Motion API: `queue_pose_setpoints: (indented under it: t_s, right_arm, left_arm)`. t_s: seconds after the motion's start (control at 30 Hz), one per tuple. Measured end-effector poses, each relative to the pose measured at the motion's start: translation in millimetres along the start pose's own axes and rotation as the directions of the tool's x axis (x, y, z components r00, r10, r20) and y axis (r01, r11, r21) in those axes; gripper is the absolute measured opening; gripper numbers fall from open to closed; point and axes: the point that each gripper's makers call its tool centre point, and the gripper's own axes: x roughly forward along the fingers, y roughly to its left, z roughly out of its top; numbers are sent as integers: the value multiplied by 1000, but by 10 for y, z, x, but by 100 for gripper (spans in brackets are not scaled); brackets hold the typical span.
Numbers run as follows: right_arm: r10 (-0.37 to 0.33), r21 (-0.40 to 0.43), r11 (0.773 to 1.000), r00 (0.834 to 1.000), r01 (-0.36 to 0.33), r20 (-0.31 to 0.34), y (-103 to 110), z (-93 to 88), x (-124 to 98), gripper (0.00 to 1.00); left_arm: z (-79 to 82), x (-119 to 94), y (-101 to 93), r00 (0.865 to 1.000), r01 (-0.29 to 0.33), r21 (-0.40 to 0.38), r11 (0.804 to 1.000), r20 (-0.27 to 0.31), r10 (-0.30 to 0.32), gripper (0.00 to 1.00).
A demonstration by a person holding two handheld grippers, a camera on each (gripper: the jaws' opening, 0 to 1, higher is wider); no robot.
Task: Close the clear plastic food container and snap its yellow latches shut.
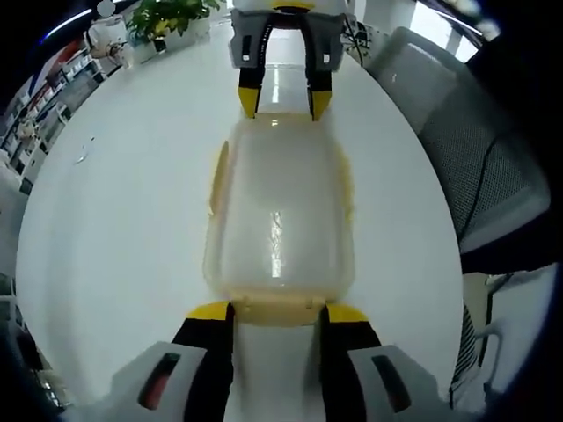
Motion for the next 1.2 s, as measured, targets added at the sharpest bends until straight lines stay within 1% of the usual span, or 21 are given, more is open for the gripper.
queue_pose_setpoints:
  t_s: [0.03,0.13,0.2,0.27,0.33,0.47,0.6,0.73,0.9,0.97,1.07,1.13,1.2]
  right_arm:
    - [0,2,1000,1000,0,3,0,-2,-2,36]
    - [-5,-2,1000,1000,5,4,2,0,-7,35]
    - [-18,-31,999,1000,19,20,-3,8,-29,35]
    - [1,-28,1000,1000,-1,18,24,12,-54,35]
    - [-10,-59,998,1000,11,20,21,27,-79,35]
    - [-14,-72,997,1000,15,17,61,49,-150,35]
    - [-23,-75,997,999,25,28,65,75,-229,35]
    - [-22,-75,997,999,25,39,44,103,-305,35]
    - [-20,-75,997,999,23,50,9,150,-384,35]
    - [-22,-77,997,999,25,47,-12,154,-422,35]
    - [-18,-77,997,999,22,48,-21,163,-505,35]
    - [-21,-80,996,998,25,57,-23,180,-573,35]
    - [-22,-81,996,998,26,60,-38,179,-617,35]
  left_arm:
    - [-1,-2,-2,1000,-1,-4,1000,3,1,32]
    - [-15,-21,-5,999,-6,-36,999,38,7,32]
    - [-16,-34,-60,999,-1,-51,999,33,3,32]
    - [-9,-32,-120,1000,6,-63,998,29,-4,32]
    - [-8,-54,-157,1000,-7,-61,998,18,8,32]
    - [-5,-94,-204,1000,-15,-76,997,22,17,32]
    - [20,-184,-200,999,-38,-75,996,30,40,32]
    - [37,-272,-181,997,-39,-93,995,55,44,32]
    - [65,-375,-145,997,-43,-89,995,55,48,32]
    - [89,-424,-123,997,-42,-100,994,65,49,32]
    - [121,-470,-124,996,-41,-92,995,69,48,32]
    - [136,-508,-98,996,-55,-69,996,61,60,32]
    - [160,-539,-97,996,-57,-66,996,62,61,32]
